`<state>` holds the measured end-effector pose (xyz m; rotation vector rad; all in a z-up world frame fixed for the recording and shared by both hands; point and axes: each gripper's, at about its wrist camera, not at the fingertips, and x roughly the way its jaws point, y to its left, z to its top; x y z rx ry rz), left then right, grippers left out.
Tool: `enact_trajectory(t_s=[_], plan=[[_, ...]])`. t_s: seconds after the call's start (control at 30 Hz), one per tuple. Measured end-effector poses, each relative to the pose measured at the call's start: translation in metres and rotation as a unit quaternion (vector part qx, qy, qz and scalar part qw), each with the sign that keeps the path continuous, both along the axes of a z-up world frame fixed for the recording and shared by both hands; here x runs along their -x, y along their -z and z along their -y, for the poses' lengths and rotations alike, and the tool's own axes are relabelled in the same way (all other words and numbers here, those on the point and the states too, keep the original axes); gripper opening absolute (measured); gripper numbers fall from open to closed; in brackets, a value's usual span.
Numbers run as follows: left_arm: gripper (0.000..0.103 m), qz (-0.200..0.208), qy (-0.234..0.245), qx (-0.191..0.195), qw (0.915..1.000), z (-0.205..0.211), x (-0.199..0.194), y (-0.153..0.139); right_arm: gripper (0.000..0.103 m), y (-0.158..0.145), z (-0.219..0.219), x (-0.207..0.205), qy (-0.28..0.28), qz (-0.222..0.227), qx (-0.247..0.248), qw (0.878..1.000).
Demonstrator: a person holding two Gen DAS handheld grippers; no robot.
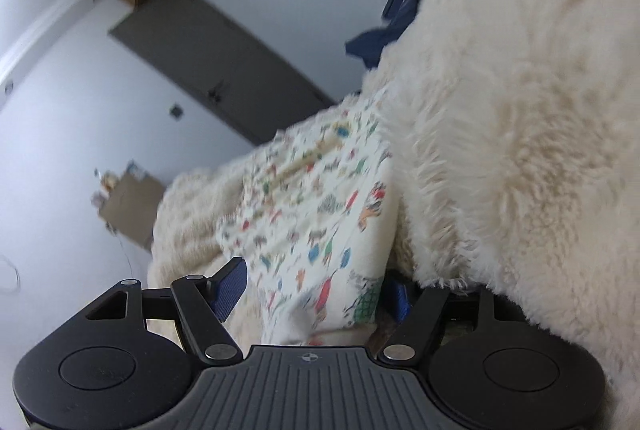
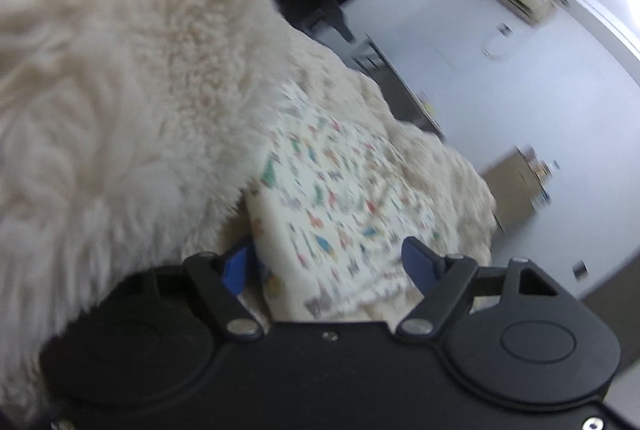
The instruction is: Fold clothes
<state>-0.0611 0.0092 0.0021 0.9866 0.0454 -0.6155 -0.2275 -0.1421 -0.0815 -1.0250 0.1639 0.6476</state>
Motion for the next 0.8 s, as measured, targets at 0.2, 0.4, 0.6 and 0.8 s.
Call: enact_trajectory(t_s=[0.2,0.4,0.6,0.8], plan=[[0.005,0.005,0.095,0.003,0.9954,-0.016,-0.004,0.002,0.010,0.003,-0.006,-0.003,-0.065,-0.068,0.041,0.995],[0.004,-0.043,0.115,-0.004,0.9925,-0.020,-0.012,-0.054,0.006,-0.046,0.003,-0.007,-0.066,-0.055,0.027,0.996],[0.009,-0.092,0.164,0.016,0.9820,-0.029,0.030,-0.093,0.008,-0.105,0.016,0.025,-0.105,-0.100,-0.019,0.989],[0.009,-0.119,0.155,0.012,0.9807,-0.024,0.010,-0.075,0.005,-0.085,0.015,0.011,-0.119,-0.139,-0.029,0.983]])
